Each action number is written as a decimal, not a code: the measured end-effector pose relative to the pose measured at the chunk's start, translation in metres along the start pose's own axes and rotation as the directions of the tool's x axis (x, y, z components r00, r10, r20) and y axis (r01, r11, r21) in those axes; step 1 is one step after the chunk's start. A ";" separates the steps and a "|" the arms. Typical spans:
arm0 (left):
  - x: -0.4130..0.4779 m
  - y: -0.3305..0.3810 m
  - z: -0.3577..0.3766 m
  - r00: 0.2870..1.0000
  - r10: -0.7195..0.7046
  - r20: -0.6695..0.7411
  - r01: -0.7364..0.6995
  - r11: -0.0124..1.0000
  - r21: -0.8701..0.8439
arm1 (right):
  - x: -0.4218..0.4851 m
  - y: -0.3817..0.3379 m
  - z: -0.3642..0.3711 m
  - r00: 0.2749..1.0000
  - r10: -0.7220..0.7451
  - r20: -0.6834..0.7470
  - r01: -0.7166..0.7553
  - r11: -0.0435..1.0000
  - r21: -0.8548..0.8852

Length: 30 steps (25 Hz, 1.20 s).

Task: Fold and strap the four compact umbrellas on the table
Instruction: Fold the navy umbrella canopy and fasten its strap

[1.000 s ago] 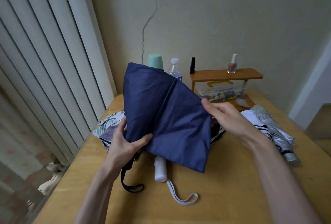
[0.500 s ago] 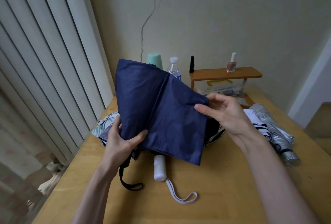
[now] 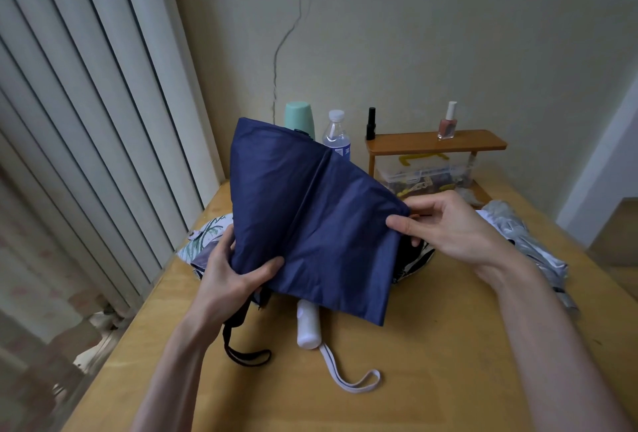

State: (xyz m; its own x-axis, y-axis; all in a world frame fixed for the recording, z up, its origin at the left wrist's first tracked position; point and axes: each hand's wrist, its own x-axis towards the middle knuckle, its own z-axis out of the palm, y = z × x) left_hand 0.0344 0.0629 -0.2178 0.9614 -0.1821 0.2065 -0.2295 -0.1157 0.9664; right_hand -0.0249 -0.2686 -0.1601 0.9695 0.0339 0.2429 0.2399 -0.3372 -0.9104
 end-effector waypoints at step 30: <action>0.006 -0.009 0.008 0.994 0.079 -0.073 -0.076 0.996 0.043 | 0.018 0.014 0.009 0.965 -0.068 -0.252 0.039 0.992 -0.121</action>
State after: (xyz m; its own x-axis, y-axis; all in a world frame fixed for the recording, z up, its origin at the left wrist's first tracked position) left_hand 0.0412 0.0546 -0.2264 0.9489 -0.1187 0.2924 -0.3078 -0.1437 0.9405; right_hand -0.0034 -0.2645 -0.1711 0.9068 -0.1810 0.3808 0.2692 -0.4465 -0.8533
